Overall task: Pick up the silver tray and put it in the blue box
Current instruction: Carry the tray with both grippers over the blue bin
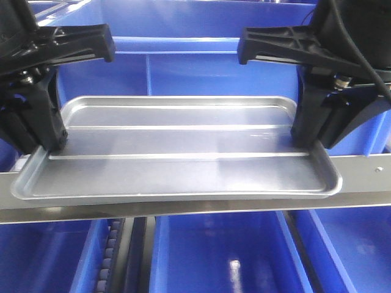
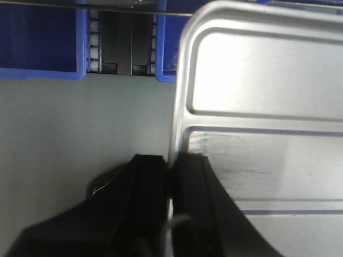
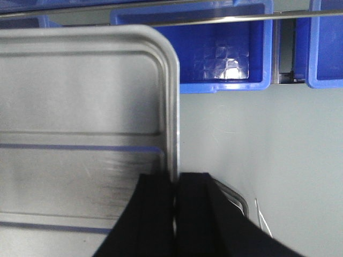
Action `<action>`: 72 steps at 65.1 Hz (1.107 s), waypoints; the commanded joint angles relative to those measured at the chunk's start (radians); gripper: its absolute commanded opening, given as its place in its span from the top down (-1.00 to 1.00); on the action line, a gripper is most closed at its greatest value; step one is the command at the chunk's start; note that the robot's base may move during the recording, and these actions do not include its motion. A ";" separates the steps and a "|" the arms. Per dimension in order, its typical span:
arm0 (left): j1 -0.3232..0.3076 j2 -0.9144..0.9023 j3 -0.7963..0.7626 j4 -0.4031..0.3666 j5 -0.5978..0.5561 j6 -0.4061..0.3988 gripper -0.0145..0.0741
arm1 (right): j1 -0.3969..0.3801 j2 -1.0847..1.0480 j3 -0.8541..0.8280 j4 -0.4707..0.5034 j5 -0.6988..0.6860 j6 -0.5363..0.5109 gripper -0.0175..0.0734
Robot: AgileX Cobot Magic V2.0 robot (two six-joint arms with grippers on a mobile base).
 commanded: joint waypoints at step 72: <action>0.000 -0.035 -0.021 0.051 0.027 -0.010 0.70 | -0.009 -0.033 -0.021 -0.071 0.023 -0.002 0.49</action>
